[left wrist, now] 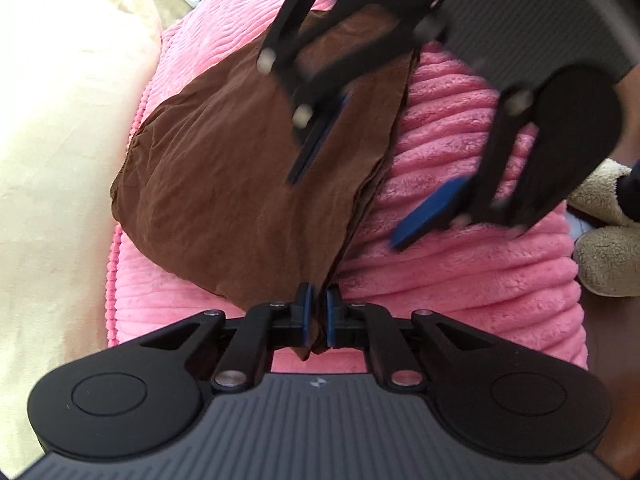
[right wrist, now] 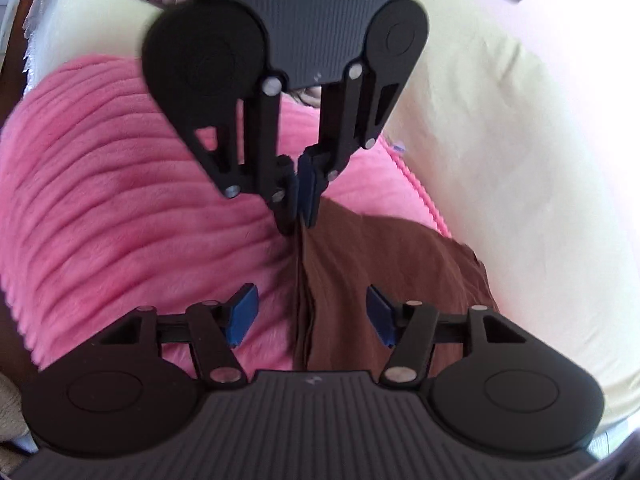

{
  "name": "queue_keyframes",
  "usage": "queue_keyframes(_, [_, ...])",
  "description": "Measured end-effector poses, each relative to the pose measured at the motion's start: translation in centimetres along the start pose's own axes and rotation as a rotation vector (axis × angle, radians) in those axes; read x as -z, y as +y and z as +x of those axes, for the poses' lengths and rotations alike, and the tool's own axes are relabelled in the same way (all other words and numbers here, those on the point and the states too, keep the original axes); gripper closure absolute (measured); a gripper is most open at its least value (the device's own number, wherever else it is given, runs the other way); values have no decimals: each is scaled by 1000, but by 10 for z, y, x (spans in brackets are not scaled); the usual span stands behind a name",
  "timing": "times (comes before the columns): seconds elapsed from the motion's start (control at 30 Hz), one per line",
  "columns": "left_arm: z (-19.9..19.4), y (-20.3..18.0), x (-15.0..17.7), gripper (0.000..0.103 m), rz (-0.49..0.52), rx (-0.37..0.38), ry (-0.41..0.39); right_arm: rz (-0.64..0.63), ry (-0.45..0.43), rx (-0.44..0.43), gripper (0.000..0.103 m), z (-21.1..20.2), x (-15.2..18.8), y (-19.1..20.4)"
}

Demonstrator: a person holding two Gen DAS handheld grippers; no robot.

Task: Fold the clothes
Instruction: 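Grasp the folded shorts edge with the left gripper while the right gripper grasps beside it, then lift the brown shorts by the folded edge with both grippers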

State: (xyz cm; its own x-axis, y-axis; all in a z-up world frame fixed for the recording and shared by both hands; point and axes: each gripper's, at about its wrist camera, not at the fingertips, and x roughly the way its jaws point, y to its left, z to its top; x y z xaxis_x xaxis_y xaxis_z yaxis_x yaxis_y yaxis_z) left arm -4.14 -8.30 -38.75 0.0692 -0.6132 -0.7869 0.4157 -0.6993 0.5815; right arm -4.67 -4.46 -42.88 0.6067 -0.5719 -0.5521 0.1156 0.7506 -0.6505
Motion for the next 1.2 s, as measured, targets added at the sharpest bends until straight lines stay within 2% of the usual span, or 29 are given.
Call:
queue_keyframes(0.03, [-3, -5, 2, 90, -2, 0, 4, 14, 5, -41, 98, 4, 0, -4])
queue_keyframes(0.1, [-1, -9, -1, 81, 9, 4, 5, 43, 9, -73, 100, 7, -2, -13])
queue_keyframes(0.17, [-4, -12, -3, 80, 23, -4, -18, 91, 2, -86, 101, 4, -3, -24])
queue_keyframes(0.23, [-5, -17, -6, 78, 47, -33, -31, 101, -3, -90, 101, 2, -6, -29])
queue_keyframes(0.3, [-2, -22, -7, 71, 73, -73, -31, 106, -11, -93, 101, -1, -8, -35])
queue_keyframes(0.47, [14, -31, -9, 71, 154, -133, -19, 115, -29, -99, 101, -3, -9, -43])
queue_keyframes(0.5, [18, -33, -9, 73, 168, -139, -18, 119, -31, -99, 101, -3, -9, -44])
queue_keyframes(0.53, [21, -34, -9, 81, 175, -140, -16, 124, -27, -100, 101, -3, -9, -44])
queue_keyframes(0.6, [26, -37, -7, 91, 190, -130, -11, 125, -1, -93, 96, -4, -8, -40])
queue_keyframes(0.67, [26, -36, -8, 92, 192, -124, -10, 91, 31, -40, 54, -13, 0, -30])
queue_keyframes(0.73, [26, -33, -9, 92, 183, -112, -9, 31, 72, 31, 53, -27, 16, -18])
queue_keyframes(0.8, [27, -31, -9, 91, 181, -102, -10, -31, 155, 79, 55, -39, 40, -6])
queue_keyframes(0.93, [31, -33, -9, 90, 203, -107, -13, -122, 242, 141, 58, -52, 77, 5])
queue_keyframes(1.1, [38, -35, -10, 91, 213, -116, -11, -159, 260, 175, 60, -51, 91, -2])
queue_keyframes(1.2, [44, -37, -11, 93, 222, -116, -7, -260, 253, 175, 63, -40, 100, 8])
